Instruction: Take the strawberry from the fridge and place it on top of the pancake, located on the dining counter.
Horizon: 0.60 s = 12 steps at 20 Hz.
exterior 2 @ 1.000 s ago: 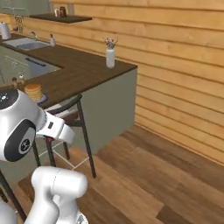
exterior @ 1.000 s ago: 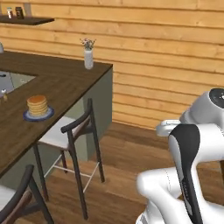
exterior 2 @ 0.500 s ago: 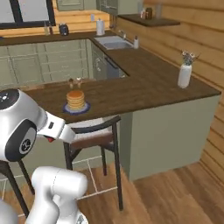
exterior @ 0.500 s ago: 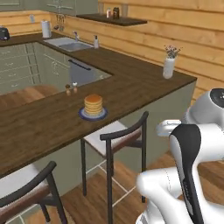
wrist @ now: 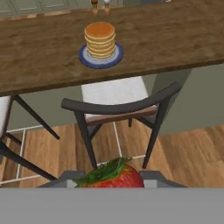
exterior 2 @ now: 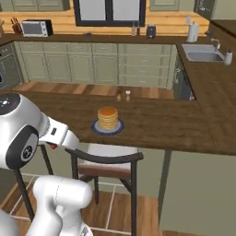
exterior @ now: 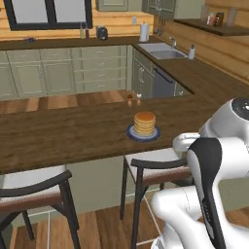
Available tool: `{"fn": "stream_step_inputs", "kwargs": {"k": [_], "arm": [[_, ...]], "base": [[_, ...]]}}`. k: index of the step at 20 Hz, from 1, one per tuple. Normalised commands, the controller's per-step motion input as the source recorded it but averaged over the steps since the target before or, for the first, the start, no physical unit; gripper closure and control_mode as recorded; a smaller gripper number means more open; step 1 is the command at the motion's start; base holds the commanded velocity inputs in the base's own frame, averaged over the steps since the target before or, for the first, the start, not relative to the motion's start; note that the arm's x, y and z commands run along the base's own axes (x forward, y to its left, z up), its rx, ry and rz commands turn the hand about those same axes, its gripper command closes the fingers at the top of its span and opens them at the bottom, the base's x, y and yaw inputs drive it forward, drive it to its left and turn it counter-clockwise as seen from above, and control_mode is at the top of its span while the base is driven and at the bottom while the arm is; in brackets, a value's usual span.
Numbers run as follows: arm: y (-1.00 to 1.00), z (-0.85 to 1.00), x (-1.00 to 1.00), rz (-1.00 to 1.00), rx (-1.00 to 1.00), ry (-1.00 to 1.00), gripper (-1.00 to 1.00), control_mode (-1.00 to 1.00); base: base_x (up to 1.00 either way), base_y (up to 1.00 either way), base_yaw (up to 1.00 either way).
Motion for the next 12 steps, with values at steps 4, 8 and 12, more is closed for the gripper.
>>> {"fn": "stream_step_inputs", "kwargs": {"k": [4, 8, 12], "arm": [[0.0, 0.0, 0.0, 0.0, 0.0, 0.0, 1.0, 1.0], [0.0, 0.0, 0.0, 0.0, 0.0, 0.0, 1.0, 1.0], [0.0, 0.0, 0.0, 0.0, 0.0, 0.0, 1.0, 1.0]], "base": [[0.0, -0.56, 0.23], [0.15, -0.19, 0.04], [0.06, 0.4, 0.07]]}}
